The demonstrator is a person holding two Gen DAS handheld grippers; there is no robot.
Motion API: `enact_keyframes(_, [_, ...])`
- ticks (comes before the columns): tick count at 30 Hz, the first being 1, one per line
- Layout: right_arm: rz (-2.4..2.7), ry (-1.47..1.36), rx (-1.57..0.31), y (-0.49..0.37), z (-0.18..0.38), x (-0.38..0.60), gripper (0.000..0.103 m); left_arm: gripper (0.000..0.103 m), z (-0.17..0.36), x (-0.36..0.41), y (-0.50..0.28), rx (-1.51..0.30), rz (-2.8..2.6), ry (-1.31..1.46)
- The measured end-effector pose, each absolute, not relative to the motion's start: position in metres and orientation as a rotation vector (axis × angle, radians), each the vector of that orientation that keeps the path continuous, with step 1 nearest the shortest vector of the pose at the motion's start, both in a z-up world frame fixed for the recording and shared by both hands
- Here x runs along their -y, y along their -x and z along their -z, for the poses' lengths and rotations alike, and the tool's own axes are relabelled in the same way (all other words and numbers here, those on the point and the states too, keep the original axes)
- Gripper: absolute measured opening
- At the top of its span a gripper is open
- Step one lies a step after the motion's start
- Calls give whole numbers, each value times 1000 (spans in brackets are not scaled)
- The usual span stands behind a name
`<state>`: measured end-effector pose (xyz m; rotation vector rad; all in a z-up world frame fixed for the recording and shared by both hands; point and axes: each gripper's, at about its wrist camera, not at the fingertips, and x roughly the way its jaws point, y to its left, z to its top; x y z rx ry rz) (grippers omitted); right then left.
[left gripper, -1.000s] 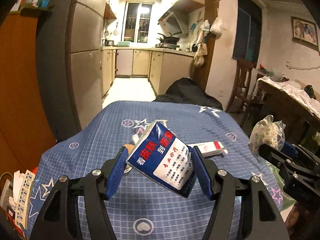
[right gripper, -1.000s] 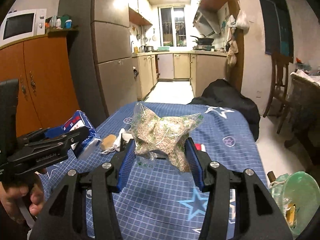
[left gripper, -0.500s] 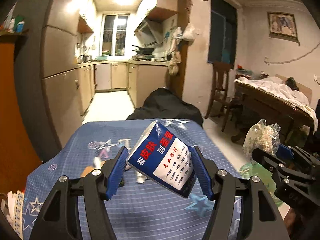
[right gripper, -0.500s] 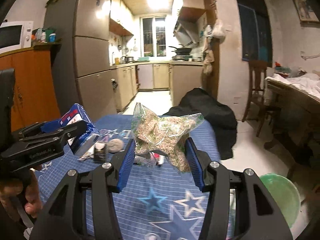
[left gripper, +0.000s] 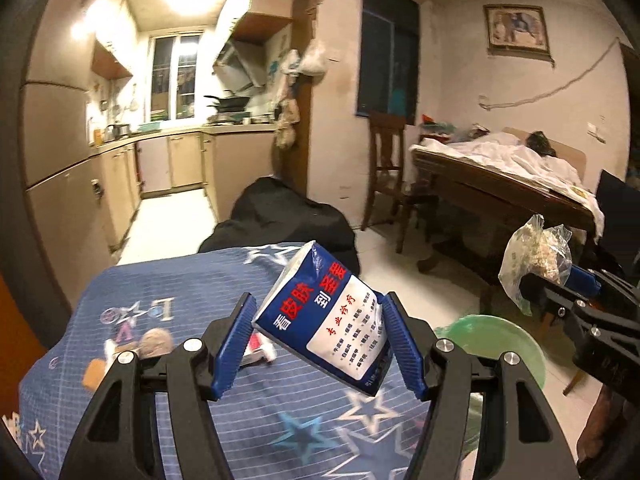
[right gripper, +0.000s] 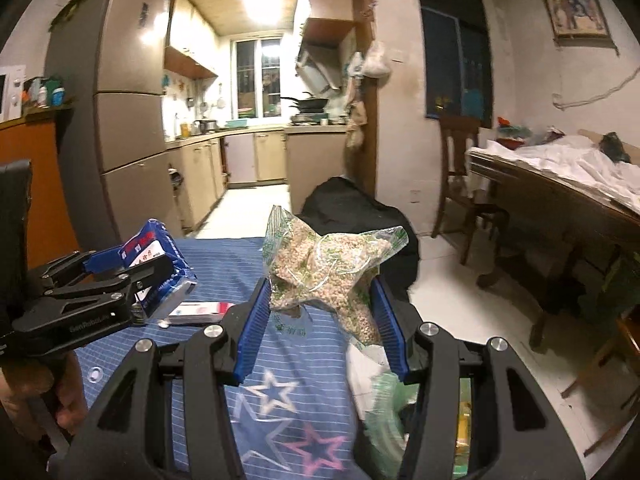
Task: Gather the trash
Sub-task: 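Carry blue-white box and seed bag over the green bin and open both tools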
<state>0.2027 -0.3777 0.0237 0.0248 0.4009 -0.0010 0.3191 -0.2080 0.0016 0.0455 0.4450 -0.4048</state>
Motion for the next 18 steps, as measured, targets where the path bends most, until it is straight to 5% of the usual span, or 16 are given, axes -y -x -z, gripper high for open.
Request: enact_keyframes(18, [178, -109, -518, -191, 6, 499, 49, 65, 21, 401, -333, -517, 668, -151])
